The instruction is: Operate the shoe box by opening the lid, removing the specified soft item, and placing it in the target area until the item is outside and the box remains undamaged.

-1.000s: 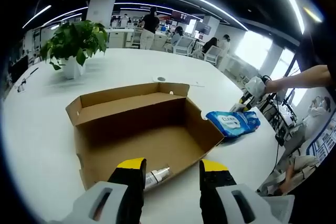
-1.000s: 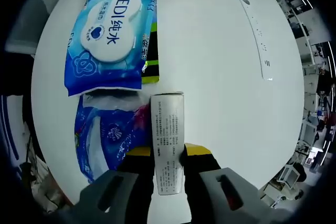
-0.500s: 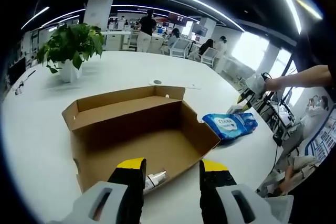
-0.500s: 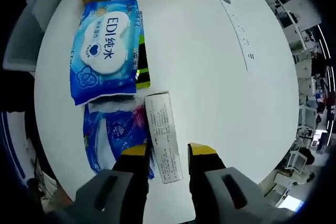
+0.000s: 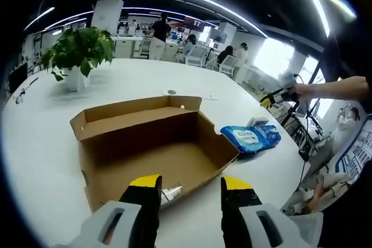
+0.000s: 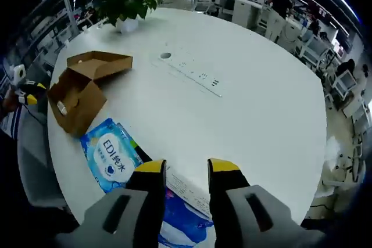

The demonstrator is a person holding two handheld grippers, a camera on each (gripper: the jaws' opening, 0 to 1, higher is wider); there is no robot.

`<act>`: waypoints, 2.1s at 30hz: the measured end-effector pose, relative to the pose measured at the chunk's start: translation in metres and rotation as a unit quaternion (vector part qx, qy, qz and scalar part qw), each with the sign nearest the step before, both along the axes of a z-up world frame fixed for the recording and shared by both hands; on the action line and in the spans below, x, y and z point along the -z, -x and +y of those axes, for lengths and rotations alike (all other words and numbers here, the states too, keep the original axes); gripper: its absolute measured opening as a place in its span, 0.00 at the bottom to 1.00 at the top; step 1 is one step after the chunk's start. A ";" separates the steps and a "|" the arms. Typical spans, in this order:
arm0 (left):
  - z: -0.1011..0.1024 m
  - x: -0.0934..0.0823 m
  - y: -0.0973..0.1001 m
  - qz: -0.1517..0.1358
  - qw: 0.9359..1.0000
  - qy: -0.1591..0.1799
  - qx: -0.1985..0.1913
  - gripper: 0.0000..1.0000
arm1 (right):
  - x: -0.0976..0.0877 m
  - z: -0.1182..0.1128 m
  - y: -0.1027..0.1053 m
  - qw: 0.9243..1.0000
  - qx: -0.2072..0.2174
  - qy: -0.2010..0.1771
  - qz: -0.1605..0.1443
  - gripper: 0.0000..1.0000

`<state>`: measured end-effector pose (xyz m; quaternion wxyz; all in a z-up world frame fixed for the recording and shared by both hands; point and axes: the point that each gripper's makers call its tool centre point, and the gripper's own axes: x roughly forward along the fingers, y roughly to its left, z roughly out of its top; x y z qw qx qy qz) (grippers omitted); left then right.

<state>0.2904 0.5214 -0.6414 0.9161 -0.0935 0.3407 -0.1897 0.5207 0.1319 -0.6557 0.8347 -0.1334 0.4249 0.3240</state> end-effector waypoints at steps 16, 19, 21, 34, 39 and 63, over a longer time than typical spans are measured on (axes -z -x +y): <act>0.025 0.001 0.017 0.000 1.000 -0.012 0.003 0.41 | 0.003 0.034 0.035 1.000 -0.010 -0.026 -0.011 0.27; 0.030 0.002 0.020 0.001 1.000 -0.019 0.005 0.41 | 0.003 0.047 0.042 0.999 -0.020 -0.031 -0.012 0.27; 0.034 0.002 0.020 0.001 1.000 -0.022 0.006 0.41 | 0.002 0.057 0.046 0.999 -0.027 -0.036 -0.015 0.27; 0.049 0.004 0.007 0.002 0.998 -0.046 0.033 0.41 | -0.015 0.136 0.076 0.992 -0.088 -0.083 -0.031 0.28; 0.057 0.012 -0.002 0.009 0.996 -0.067 0.058 0.41 | -0.025 0.166 0.099 0.986 -0.107 -0.122 -0.033 0.27; 0.061 0.060 -0.030 0.073 0.976 -0.125 0.160 0.41 | -0.013 0.180 0.183 0.981 -0.125 -0.148 -0.012 0.36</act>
